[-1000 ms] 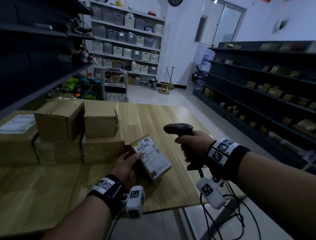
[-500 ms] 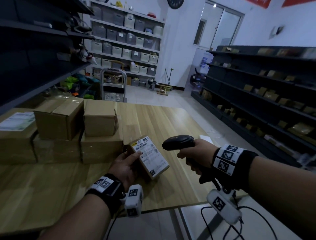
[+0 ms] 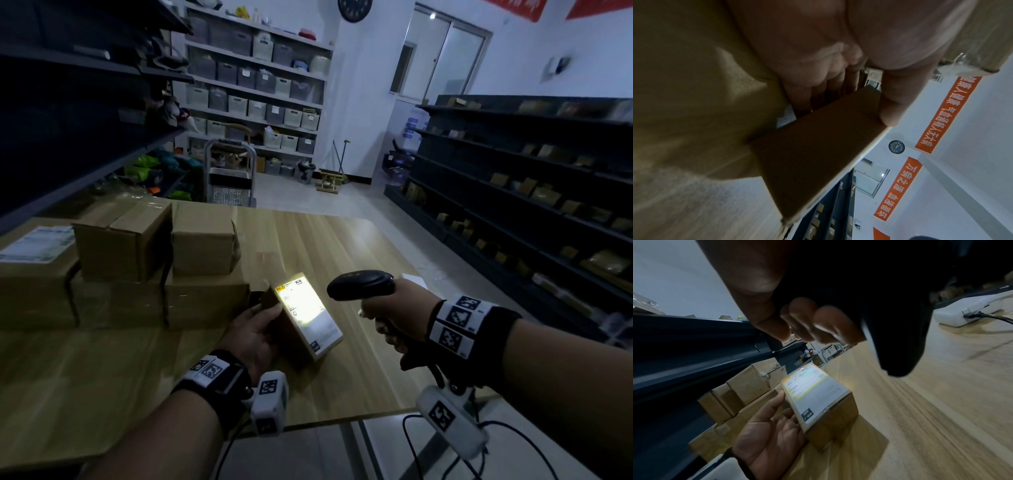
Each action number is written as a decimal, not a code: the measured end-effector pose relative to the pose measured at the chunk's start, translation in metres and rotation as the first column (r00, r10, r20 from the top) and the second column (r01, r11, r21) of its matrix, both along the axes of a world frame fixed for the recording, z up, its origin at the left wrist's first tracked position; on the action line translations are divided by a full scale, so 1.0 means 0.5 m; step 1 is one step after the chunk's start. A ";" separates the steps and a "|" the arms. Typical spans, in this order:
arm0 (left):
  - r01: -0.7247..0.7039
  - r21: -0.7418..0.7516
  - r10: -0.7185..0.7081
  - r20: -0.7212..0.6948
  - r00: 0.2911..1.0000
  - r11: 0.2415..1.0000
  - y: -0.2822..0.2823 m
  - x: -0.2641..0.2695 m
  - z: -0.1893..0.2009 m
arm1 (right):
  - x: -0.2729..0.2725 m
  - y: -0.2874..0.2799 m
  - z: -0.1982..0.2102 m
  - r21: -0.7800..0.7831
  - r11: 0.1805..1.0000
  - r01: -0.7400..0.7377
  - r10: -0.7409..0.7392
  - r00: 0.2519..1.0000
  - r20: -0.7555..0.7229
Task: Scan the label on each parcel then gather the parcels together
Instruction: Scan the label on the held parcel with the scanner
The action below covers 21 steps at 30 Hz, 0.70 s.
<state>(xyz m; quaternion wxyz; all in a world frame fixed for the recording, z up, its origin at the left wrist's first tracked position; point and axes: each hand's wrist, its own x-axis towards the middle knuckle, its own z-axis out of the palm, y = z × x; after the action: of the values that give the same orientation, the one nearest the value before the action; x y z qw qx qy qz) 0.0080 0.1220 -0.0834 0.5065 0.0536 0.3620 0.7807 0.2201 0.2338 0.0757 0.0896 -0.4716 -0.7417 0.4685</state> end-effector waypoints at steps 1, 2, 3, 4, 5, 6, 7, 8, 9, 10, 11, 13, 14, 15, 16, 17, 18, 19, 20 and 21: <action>0.004 -0.002 -0.004 -0.005 1.000 1.000 -0.001 0.002 0.001 | 0.000 0.000 0.001 0.007 1.000 0.008 -0.008 1.000 -0.005; 0.002 -0.008 -0.002 -0.011 1.000 1.000 -0.001 0.004 0.004 | 0.001 0.000 0.003 0.011 1.000 0.015 -0.015 1.000 -0.008; 0.001 -0.010 -0.001 -0.016 1.000 1.000 -0.002 0.005 0.005 | 0.002 -0.001 0.004 0.008 1.000 0.015 -0.015 1.000 -0.007; -0.007 -0.015 0.007 -0.019 1.000 1.000 -0.001 0.004 0.005 | 0.002 -0.001 0.005 0.001 1.000 0.011 -0.011 1.000 -0.005; -0.013 -0.014 0.013 -0.017 1.000 1.000 -0.001 0.005 0.006 | 0.002 -0.002 0.005 -0.007 1.000 0.009 -0.009 1.000 -0.003; -0.020 -0.021 0.020 -0.015 1.000 1.000 -0.002 0.004 0.007 | 0.002 -0.002 0.006 -0.013 1.000 0.007 -0.007 1.000 -0.002; -0.019 -0.024 0.019 -0.006 1.000 1.000 -0.002 0.003 0.006 | 0.003 -0.004 0.005 -0.018 1.000 0.006 -0.006 1.000 -0.001; -0.015 -0.027 0.015 0.000 1.000 1.000 -0.004 0.004 0.008 | 0.003 -0.005 0.004 -0.024 1.000 0.004 -0.004 1.000 -0.002; -0.009 -0.024 0.009 0.005 1.000 1.000 -0.006 0.006 0.011 | 0.003 -0.007 0.004 -0.030 1.000 0.002 -0.002 1.000 -0.005; -0.007 -0.022 0.007 0.005 1.000 1.000 -0.006 0.005 0.012 | 0.002 -0.008 0.003 -0.034 0.999 0.001 -0.001 1.000 -0.006; -0.002 -0.013 0.002 0.006 1.000 1.000 -0.007 0.006 0.012 | 0.002 -0.010 0.003 -0.039 0.999 0.000 0.000 1.000 -0.007; 0.020 0.002 -0.020 -0.008 1.000 1.000 -0.009 0.008 0.017 | 0.002 -0.012 0.004 -0.056 0.998 -0.001 0.001 1.000 -0.010; 0.033 0.003 -0.033 -0.017 0.999 0.999 -0.011 0.009 0.019 | 0.002 -0.012 0.004 -0.065 0.998 -0.003 0.003 1.000 -0.010; 0.044 0.004 -0.044 -0.019 0.999 0.999 -0.013 0.012 0.022 | 0.001 -0.012 0.004 -0.073 0.997 -0.006 0.006 1.000 -0.009; 0.047 0.002 -0.047 -0.025 0.999 0.999 -0.015 0.012 0.024 | 0.002 -0.012 0.003 -0.081 0.997 -0.009 0.008 1.000 -0.009; 0.047 0.004 -0.047 -0.027 0.999 0.999 -0.016 0.013 0.025 | 0.002 -0.012 0.003 -0.087 0.996 -0.010 0.009 1.000 -0.011; 0.045 0.002 -0.045 -0.030 0.999 0.999 -0.016 0.013 0.026 | 0.002 -0.012 0.003 -0.091 0.996 -0.010 0.009 1.000 -0.012; 0.043 0.000 -0.043 -0.030 0.999 0.999 -0.017 0.012 0.025 | 0.001 -0.013 0.003 -0.093 0.996 -0.005 0.005 1.000 -0.010; 0.044 -0.005 -0.044 -0.037 0.998 0.999 -0.016 0.012 0.024 | 0.000 -0.013 0.003 -0.093 0.996 0.002 -0.003 1.000 -0.006; 0.049 -0.008 -0.049 -0.043 0.998 0.999 -0.017 0.013 0.025 | -0.001 -0.013 0.005 -0.092 0.996 0.011 -0.011 1.000 -0.001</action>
<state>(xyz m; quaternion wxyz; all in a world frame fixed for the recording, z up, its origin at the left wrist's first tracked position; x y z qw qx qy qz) 0.0145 0.1134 -0.0707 0.5178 0.0777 0.3741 0.7655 0.2198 0.2274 0.0781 0.0710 -0.4789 -0.7167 0.5020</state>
